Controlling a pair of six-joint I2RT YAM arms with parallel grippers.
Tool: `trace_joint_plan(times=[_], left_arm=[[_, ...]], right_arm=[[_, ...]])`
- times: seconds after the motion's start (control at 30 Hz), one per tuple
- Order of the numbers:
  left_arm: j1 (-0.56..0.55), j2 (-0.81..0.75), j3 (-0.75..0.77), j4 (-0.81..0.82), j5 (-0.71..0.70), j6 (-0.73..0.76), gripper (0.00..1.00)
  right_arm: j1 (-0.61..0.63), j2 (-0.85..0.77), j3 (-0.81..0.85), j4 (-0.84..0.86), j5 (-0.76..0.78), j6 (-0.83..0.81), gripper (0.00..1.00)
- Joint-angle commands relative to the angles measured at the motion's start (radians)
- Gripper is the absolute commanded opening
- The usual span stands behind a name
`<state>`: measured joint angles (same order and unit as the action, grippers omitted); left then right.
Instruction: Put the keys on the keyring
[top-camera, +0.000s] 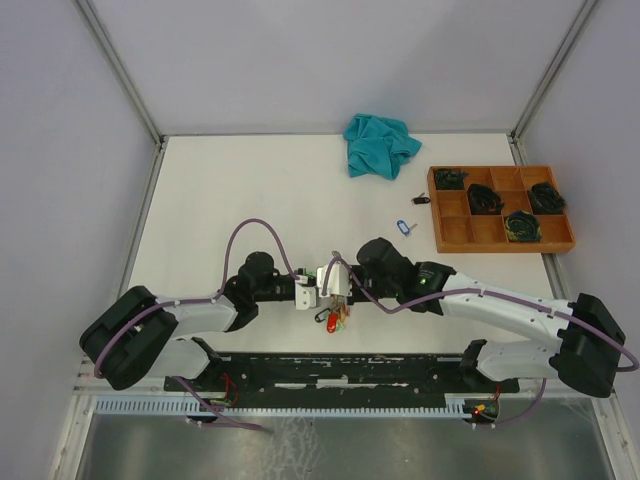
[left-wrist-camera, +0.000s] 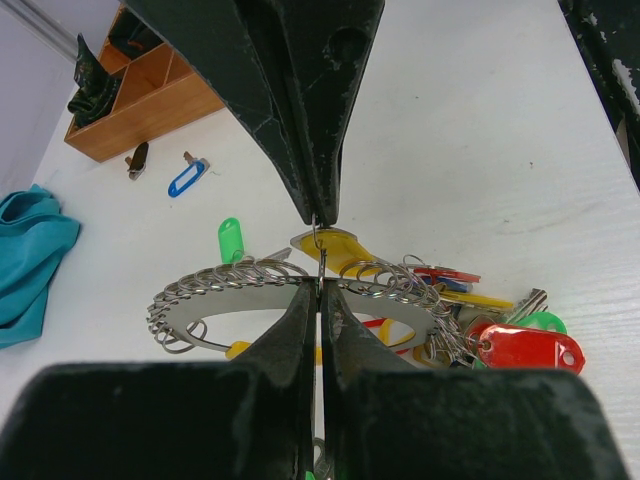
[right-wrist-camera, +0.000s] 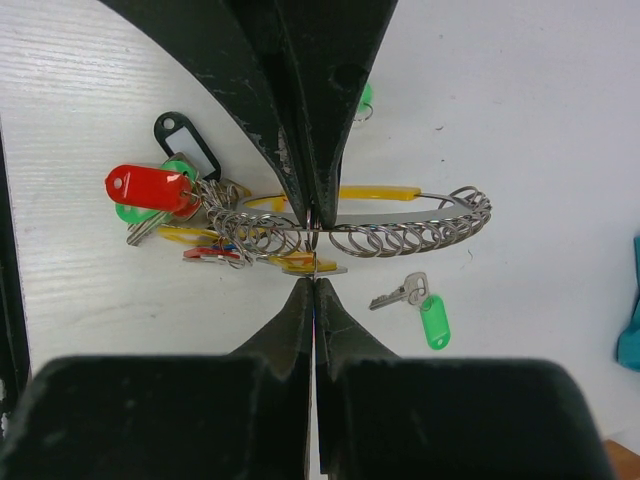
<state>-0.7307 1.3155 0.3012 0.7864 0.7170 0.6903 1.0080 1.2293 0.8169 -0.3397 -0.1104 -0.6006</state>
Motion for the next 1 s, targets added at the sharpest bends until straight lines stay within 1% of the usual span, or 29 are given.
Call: trace_joint_plan(times=[0.0, 0.97], left_arm=[[-0.004, -0.005, 0.031, 0.064, 0.021, -0.026, 0.03], [-0.006, 0.005, 0.042, 0.062, 0.056, -0.044, 0.03]], right_arm=[[0.012, -0.031, 0.027, 0.003, 0.002, -0.005, 0.01], [0.021, -0.001, 0.04, 0.013, 0.0, -0.015, 0.01]])
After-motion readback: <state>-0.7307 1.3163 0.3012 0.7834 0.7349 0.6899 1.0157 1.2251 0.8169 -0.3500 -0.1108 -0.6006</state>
